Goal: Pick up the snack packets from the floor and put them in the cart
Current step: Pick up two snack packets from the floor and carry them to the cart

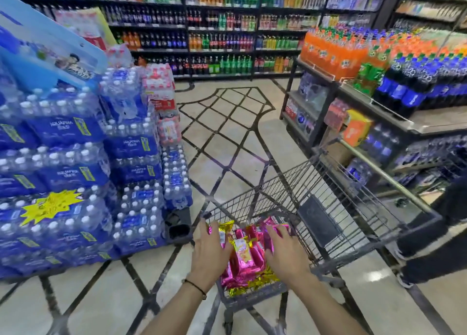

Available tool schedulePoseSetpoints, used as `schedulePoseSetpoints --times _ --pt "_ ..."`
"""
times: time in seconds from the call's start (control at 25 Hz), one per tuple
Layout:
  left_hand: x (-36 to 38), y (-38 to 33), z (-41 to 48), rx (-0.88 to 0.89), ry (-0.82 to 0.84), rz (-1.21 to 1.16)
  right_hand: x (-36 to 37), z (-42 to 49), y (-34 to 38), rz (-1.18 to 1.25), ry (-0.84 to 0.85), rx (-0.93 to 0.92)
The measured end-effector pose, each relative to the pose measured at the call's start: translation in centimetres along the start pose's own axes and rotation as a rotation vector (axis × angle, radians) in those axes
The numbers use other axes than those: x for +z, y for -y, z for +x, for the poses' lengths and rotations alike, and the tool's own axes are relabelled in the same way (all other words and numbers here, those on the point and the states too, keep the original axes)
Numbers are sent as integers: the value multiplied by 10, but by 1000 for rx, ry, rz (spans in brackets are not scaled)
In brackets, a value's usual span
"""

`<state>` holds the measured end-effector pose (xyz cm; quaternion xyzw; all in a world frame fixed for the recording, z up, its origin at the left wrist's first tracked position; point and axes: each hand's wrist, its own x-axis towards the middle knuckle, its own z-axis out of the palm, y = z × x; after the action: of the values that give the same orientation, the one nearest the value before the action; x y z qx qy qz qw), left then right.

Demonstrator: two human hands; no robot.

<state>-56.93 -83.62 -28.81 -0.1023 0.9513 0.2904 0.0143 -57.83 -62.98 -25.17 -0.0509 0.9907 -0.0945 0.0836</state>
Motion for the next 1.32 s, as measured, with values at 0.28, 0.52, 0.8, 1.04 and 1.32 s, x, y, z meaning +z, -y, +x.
schedulePoseSetpoints --times 0.28,0.52,0.8,1.04,1.32 --pt "80 13 52 -214 40 -43 67 100 -28 -51 199 -203" --pt "140 21 76 -399 104 -70 118 158 -56 -32 296 -224" --pt "202 37 101 -480 116 -74 171 192 -60 -34 411 -235" --pt "250 55 112 -597 129 -56 213 208 -69 -49 455 -199" --pt "249 54 111 -649 154 -2 219 207 -75 -62 456 -206"
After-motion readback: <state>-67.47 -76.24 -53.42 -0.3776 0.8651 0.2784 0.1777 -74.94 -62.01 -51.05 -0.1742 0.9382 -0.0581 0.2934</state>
